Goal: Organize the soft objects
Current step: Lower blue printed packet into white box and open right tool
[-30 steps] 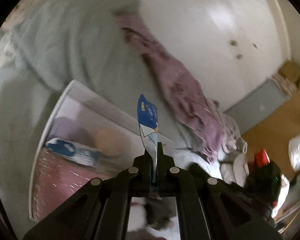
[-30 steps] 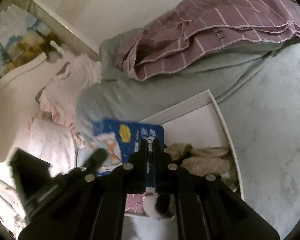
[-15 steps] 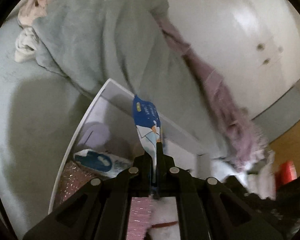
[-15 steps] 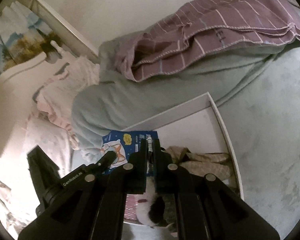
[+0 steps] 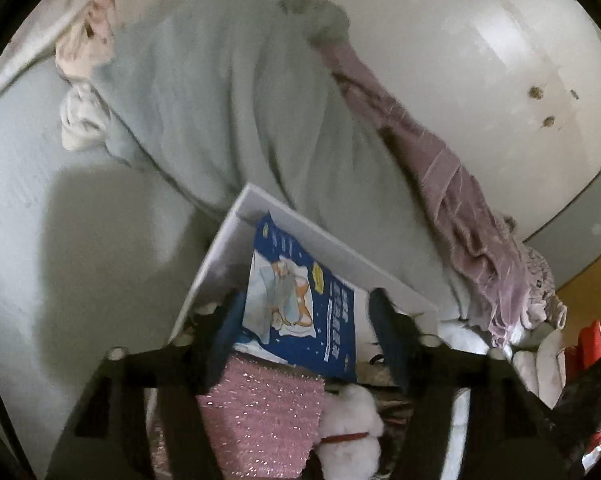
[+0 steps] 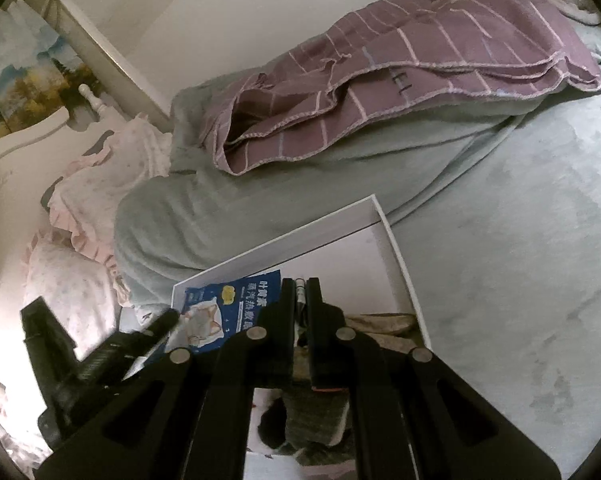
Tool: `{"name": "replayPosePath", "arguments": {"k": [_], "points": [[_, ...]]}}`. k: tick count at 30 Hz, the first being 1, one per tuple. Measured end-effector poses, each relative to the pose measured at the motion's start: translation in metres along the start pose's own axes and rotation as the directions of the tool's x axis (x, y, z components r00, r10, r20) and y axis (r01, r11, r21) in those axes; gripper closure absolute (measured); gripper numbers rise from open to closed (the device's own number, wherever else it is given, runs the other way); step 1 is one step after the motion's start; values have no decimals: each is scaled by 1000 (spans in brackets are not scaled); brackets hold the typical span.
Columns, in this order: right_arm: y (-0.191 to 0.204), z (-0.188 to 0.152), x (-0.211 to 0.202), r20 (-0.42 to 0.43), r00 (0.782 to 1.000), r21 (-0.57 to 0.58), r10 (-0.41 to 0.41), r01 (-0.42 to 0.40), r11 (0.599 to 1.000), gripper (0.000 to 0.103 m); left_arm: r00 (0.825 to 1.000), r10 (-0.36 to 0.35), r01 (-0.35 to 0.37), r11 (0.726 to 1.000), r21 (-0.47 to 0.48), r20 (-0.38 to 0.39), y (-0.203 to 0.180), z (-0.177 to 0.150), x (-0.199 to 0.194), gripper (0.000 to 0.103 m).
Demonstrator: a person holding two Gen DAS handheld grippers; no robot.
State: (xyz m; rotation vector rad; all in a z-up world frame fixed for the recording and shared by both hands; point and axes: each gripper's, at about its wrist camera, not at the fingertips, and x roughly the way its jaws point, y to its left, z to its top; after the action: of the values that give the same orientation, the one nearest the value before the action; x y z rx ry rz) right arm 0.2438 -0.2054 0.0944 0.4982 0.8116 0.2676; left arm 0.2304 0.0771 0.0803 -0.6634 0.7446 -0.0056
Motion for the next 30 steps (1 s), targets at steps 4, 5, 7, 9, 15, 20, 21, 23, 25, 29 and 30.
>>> {"name": "replayPosePath", "arguments": {"k": [4,5,7,9,15,20,21,23,25,29,30], "points": [[6,2,-12,48,993,-78,-111,114,990,97,996,68,-71,996,59,55,-7,5,-18,36],[8,3,-15,61,986,-110,-154,160,981,97,996,75,-79,994,76,53,-11,6,-19,36],[7,3,-17,68,977,-150,-200,209,967,97,996,86,-89,987,132,25,-23,3,-16,37],[6,2,-14,63,970,-189,-233,241,952,96,997,80,-78,979,188,-3,-35,-3,-11,43],[9,-6,11,54,938,-349,-343,340,873,96,994,78,-48,944,327,-78,-67,-23,3,73],[14,-4,31,49,962,-387,-268,266,883,89,990,121,-82,917,391,-76,-78,-41,7,73],[10,-2,37,3,976,-362,-216,202,910,88,990,123,-84,914,397,-72,-79,-43,7,73],[2,1,35,-26,987,-286,-157,143,948,83,991,121,-85,911,403,-65,-81,-45,3,73],[-6,5,24,9,997,-197,-79,79,977,62,990,122,-83,915,396,-74,-81,-46,3,72],[-12,9,-6,113,992,-122,62,-48,991,31,989,117,-74,919,388,-89,-81,-46,2,72],[-13,10,-11,121,989,-114,84,-70,991,31,988,122,-78,917,392,-91,-82,-47,3,72]]}}
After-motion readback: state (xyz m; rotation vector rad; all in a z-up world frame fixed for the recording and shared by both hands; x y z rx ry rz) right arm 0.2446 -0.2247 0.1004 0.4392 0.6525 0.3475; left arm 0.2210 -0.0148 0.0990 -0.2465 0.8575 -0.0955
